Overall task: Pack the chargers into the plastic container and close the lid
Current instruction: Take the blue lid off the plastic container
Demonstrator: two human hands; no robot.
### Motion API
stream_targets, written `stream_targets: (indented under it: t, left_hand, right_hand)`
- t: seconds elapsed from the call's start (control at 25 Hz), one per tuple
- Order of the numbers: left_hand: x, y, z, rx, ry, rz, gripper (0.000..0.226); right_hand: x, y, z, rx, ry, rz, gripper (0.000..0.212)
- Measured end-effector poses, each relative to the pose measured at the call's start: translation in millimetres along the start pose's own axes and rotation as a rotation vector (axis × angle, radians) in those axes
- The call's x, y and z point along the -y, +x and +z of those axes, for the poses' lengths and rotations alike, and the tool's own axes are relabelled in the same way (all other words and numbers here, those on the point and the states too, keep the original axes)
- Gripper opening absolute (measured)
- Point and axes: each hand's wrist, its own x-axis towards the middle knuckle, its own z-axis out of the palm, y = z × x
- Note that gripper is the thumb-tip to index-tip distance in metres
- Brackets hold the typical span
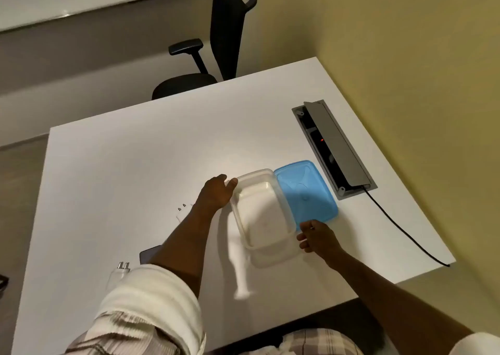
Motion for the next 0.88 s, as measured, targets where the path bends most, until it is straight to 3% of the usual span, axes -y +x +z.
stream_targets:
  t: [0.24,0.48,0.72,0.88]
  left_hand:
    - [-10,14,0,0.040,0.040,-0.036,0.056]
    - [-11,11,2,0.081,-0.056,-0.070,0.068]
    - [1,-9,-5,0.049,-0.060,-0.081,0.057]
    - [26,-41,-12,-0.003,-0.198,-0.164,0.057]
  right_hand:
    - [3,2,8,0.056,0.089,0.026,0.022]
    - [4,4,7,0.057,0.088,0.015,0.023]
    - [7,-2,7,0.034,0.117,-0.001,0.021]
    - [17,-4,12,0.016,0.050,-0.095,0.019]
